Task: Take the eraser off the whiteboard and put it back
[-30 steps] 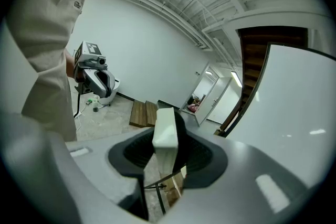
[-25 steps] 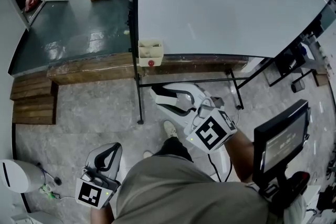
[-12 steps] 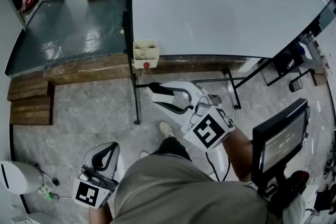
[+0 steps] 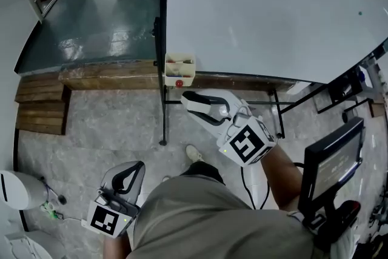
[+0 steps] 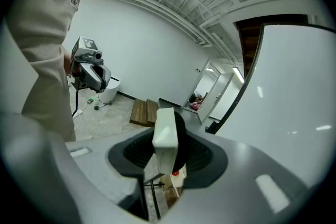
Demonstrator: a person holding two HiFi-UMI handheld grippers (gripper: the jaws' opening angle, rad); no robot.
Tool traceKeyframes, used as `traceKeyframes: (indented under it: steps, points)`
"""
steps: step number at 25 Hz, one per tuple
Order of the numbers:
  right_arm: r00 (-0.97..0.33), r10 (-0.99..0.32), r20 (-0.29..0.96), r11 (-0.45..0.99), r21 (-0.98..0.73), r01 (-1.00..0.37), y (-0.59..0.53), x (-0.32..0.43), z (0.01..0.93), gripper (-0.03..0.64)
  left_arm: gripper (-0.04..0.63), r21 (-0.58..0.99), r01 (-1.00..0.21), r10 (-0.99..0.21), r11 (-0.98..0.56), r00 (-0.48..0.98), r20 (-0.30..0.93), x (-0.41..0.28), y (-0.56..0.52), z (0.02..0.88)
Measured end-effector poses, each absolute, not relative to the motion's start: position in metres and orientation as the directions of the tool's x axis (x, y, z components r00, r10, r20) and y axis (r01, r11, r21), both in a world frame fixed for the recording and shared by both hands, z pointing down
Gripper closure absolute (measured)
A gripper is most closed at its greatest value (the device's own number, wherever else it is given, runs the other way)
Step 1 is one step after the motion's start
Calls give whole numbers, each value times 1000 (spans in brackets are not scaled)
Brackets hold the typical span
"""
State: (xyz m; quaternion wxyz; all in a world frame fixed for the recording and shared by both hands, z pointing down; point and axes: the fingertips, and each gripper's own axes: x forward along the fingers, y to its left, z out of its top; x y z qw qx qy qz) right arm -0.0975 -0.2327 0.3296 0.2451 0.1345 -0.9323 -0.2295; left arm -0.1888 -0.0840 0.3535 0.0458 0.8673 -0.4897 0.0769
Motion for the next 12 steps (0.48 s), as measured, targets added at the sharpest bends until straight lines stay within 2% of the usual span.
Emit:
traceKeyframes:
  steps: [12]
  points:
    - [-857, -301, 419, 885, 457, -87, -314, -100, 348, 465, 589, 1, -891, -872, -453, 443, 209, -179, -148, 351]
